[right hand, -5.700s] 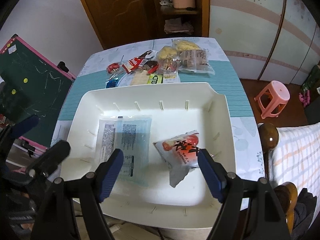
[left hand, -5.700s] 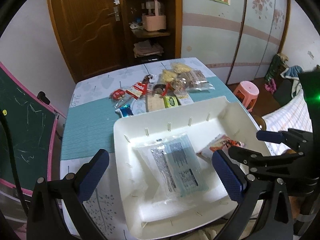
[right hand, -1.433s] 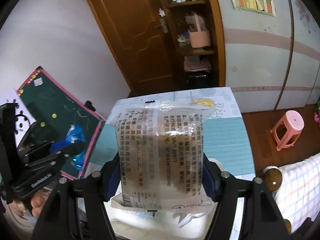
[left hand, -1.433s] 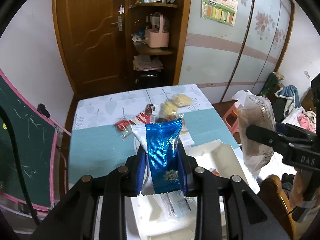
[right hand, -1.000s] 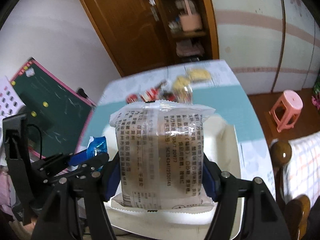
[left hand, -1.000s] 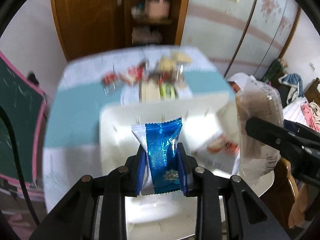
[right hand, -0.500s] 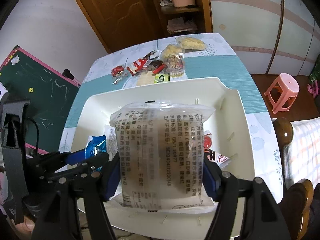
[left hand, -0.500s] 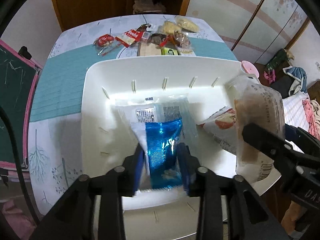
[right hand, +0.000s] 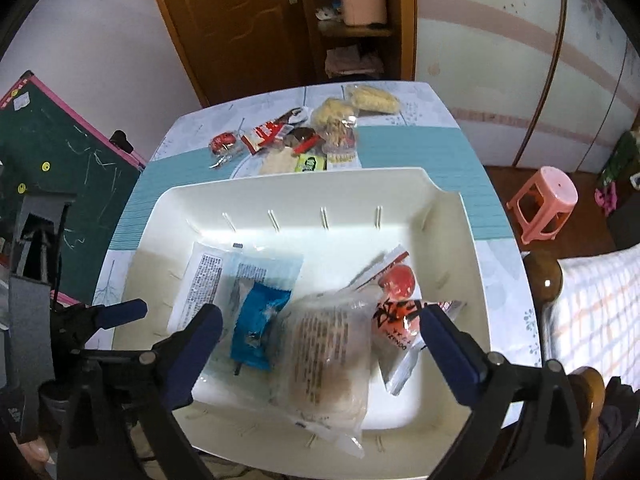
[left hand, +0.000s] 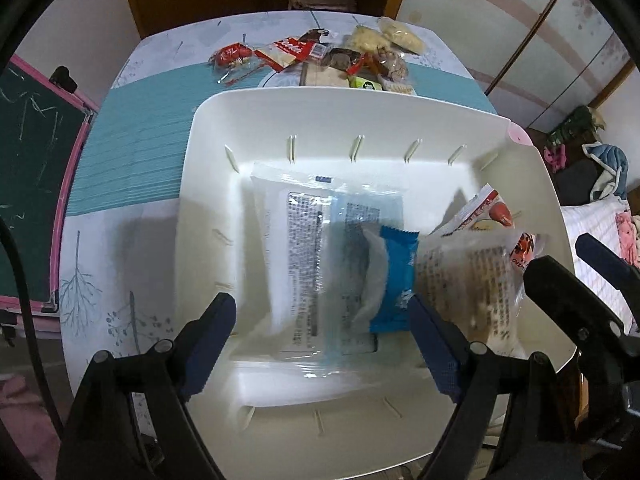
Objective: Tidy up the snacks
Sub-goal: 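Lower the blue wrapper and bread bag into the tray and release both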
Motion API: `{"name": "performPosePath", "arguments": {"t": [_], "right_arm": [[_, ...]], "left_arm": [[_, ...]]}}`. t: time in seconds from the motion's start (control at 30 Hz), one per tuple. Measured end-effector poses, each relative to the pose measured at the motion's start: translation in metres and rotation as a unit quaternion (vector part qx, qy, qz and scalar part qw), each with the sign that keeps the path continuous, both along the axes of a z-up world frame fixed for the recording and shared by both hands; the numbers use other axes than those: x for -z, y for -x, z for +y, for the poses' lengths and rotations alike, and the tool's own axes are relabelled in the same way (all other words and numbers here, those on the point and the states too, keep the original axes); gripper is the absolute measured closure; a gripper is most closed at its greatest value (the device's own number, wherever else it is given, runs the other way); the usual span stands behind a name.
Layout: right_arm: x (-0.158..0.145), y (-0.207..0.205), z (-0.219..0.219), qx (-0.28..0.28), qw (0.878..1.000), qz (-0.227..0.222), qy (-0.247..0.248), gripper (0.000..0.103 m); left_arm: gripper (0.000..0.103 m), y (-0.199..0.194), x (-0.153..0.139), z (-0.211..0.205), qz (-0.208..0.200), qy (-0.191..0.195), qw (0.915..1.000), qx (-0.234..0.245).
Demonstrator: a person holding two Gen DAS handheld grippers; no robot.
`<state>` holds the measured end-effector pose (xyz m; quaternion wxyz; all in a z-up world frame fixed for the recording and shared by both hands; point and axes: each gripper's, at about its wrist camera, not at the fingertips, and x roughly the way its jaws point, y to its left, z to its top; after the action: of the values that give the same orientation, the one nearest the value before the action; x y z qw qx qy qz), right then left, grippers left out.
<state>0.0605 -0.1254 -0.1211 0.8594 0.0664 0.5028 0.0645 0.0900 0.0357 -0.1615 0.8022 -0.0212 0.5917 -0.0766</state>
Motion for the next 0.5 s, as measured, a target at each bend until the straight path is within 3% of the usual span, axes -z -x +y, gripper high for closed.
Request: {"name": "performPosePath", "arguments": {"t": [0.5], "right_arm": [[0.0025, -0.0006, -0.0033, 0.001, 1.000, 0.008, -0.015, 0.003]], "left_arm": [[0.016, 0.0026, -0.0075, 0.0016, -0.009, -0.010, 0.9999, -0.002]]}}
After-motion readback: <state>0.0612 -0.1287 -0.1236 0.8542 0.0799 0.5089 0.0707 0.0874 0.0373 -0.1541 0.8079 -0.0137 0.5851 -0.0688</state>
